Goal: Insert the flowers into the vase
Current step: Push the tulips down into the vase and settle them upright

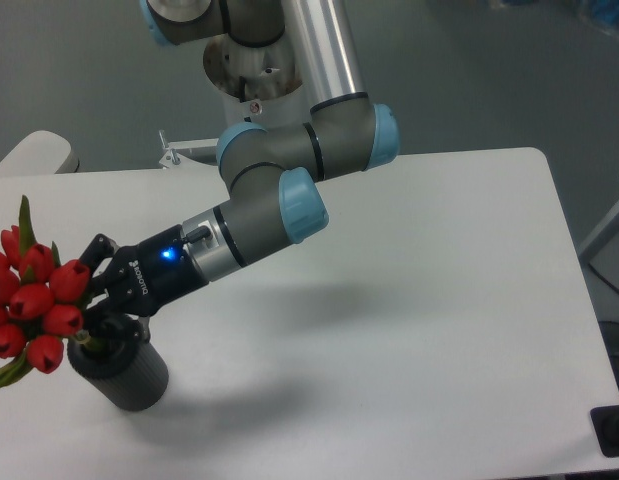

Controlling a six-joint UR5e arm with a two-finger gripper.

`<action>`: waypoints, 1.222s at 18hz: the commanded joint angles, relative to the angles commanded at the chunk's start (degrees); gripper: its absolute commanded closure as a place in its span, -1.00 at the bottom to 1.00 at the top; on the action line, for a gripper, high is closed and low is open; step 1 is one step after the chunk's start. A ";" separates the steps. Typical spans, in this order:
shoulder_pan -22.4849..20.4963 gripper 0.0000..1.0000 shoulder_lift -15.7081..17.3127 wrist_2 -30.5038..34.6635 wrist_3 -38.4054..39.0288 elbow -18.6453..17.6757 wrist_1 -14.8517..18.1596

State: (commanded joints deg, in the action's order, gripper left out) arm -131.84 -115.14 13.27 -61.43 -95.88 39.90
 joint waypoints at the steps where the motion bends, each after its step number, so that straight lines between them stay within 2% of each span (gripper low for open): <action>1: 0.00 0.47 0.00 0.00 -0.44 -0.35 0.00; 17: -0.97 0.45 -1.41 0.00 -4.66 -3.34 -0.09; 20: -0.97 0.44 -1.84 0.00 -8.43 -4.92 0.00; 22: -0.97 0.32 -2.37 0.00 -8.88 -5.28 0.00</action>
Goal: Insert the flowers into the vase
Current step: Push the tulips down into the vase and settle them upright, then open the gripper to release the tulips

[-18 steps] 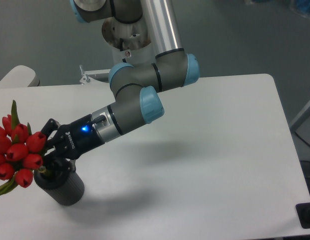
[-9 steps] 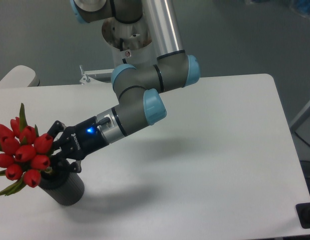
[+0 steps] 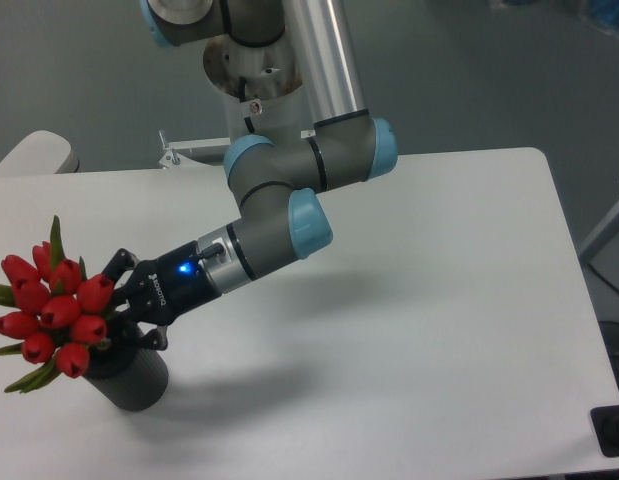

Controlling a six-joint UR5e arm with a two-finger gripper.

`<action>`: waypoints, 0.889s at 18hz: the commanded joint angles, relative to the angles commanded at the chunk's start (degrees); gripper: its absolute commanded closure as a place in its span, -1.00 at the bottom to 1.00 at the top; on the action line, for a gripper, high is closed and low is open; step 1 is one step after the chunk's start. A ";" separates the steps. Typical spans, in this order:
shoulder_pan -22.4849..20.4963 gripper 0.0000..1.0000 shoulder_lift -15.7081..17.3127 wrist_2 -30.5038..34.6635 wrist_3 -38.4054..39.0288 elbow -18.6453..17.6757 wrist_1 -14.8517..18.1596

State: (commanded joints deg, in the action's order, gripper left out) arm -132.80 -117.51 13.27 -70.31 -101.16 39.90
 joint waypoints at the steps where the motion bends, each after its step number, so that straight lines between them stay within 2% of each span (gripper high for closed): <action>1: 0.00 0.29 -0.09 0.00 0.00 0.00 0.00; 2: 0.00 0.27 -0.26 0.00 0.00 -0.09 0.00; 3: 0.00 0.12 -0.61 0.00 0.00 -0.09 0.00; 5: 0.00 -0.74 -0.79 0.00 -0.09 0.00 -0.09; 7: -0.35 -0.97 -0.71 0.00 0.00 0.00 0.00; 16: -1.84 -1.00 -0.27 0.09 -0.09 -0.61 -0.09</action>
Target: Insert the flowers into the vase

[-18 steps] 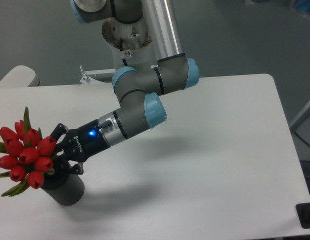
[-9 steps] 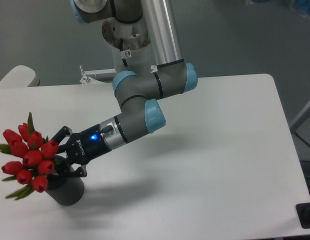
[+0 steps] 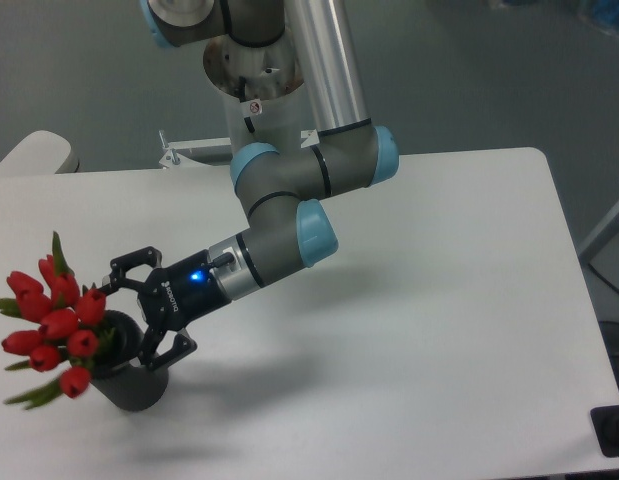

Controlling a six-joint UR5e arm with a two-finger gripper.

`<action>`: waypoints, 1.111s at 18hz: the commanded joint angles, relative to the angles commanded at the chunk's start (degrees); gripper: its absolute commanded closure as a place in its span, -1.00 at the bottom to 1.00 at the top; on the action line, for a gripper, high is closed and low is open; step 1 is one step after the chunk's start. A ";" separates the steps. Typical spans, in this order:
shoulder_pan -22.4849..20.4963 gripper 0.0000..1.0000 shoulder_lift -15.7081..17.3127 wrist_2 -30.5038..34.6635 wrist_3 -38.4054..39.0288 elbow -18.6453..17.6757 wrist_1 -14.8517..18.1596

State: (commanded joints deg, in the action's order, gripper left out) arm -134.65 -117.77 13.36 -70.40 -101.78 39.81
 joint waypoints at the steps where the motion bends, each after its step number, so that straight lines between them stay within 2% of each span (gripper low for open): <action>1: -0.18 -1.00 0.09 0.09 -0.09 0.00 0.00; 7: -3.07 -1.00 2.45 1.22 0.44 -0.53 0.09; 10: -5.09 -1.00 5.62 7.28 0.35 -0.79 0.09; 12: -5.97 -1.00 6.50 9.39 -0.17 -0.88 -0.09; 15: -8.52 -1.00 10.10 13.35 -0.26 -0.53 -0.18; 20: -12.74 -1.00 13.09 18.44 -0.26 1.84 0.00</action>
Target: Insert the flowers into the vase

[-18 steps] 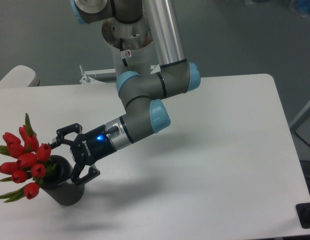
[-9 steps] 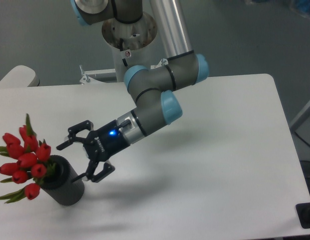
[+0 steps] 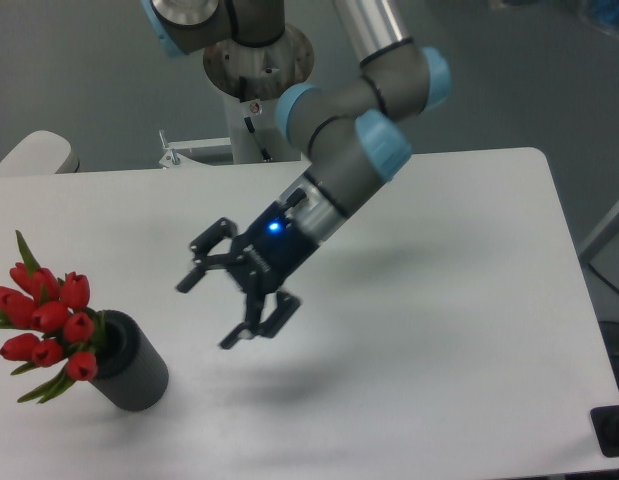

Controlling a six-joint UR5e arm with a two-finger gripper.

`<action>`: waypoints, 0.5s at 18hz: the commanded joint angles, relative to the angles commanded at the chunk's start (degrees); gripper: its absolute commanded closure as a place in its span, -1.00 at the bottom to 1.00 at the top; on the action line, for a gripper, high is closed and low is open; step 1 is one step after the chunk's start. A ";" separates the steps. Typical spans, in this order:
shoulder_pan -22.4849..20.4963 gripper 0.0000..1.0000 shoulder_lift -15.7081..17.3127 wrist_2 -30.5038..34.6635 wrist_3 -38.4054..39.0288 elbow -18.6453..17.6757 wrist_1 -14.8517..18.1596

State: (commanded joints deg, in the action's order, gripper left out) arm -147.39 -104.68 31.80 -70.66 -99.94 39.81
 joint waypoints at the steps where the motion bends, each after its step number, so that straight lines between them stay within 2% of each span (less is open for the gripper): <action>1: -0.09 -1.00 0.35 2.62 0.00 1.23 0.09; 2: -0.09 -1.00 0.44 6.39 0.00 2.63 0.17; 4: 0.00 -1.00 0.45 18.32 0.00 6.41 0.53; 6: 0.96 -1.00 0.27 29.50 -0.17 8.70 0.70; 8: 1.93 -1.00 0.09 35.41 -2.01 10.20 2.27; 9: 1.93 -1.00 0.01 37.96 -4.11 11.16 4.29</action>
State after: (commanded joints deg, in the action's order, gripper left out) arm -145.46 -104.68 69.76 -74.77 -88.78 44.10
